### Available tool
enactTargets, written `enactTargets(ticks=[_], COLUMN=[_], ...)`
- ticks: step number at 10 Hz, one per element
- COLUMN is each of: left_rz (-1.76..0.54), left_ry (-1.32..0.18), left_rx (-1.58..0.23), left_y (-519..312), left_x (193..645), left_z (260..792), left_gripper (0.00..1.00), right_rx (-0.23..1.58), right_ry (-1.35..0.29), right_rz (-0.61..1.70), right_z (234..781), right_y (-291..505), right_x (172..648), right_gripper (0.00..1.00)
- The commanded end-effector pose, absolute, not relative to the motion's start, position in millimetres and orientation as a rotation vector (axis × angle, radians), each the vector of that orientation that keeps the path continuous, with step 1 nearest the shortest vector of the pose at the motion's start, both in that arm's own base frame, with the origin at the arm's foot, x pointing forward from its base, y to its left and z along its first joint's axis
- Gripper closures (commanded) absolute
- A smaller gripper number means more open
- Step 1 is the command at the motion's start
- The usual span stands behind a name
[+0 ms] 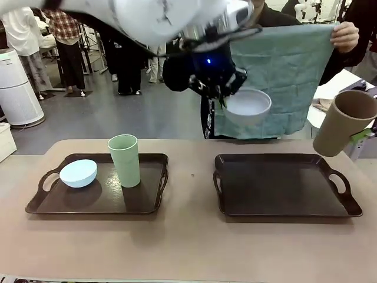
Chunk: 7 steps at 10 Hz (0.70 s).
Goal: Set up a tray with a mat and arrange the tableware.
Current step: Pick up the Picnic Bowl and Reusable plastic cup from the Handle tray in front of the human's position and hold them in the air, then place the Picnic Bowl and Reusable plastic cup back onto the Handle tray in front of the human's position.
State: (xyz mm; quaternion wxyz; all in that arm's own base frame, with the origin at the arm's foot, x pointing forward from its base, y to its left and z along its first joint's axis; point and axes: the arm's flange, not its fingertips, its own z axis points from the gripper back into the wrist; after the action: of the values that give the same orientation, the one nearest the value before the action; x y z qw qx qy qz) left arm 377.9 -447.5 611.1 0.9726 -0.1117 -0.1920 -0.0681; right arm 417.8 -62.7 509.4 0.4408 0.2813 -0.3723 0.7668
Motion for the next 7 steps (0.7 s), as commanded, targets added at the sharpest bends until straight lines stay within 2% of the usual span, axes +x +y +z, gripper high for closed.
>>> enactTargets(ticks=[1, 7], left_rz=[-0.134, -0.134], left_ry=[-0.345, -0.345], left_rx=[-0.24, -0.24], left_y=[-466.8, -466.8], left_x=[403.3, 403.3], left_z=[568.8, 568.8], left_gripper=[1.0, 1.0], right_rx=[0.721, 0.721], right_ry=[-0.904, -0.904], right_rz=[1.891, 1.891], right_z=[495.3, 495.3], right_y=[-63.3, -63.3], right_x=[434.2, 434.2], right_gripper=[0.9, 0.9])
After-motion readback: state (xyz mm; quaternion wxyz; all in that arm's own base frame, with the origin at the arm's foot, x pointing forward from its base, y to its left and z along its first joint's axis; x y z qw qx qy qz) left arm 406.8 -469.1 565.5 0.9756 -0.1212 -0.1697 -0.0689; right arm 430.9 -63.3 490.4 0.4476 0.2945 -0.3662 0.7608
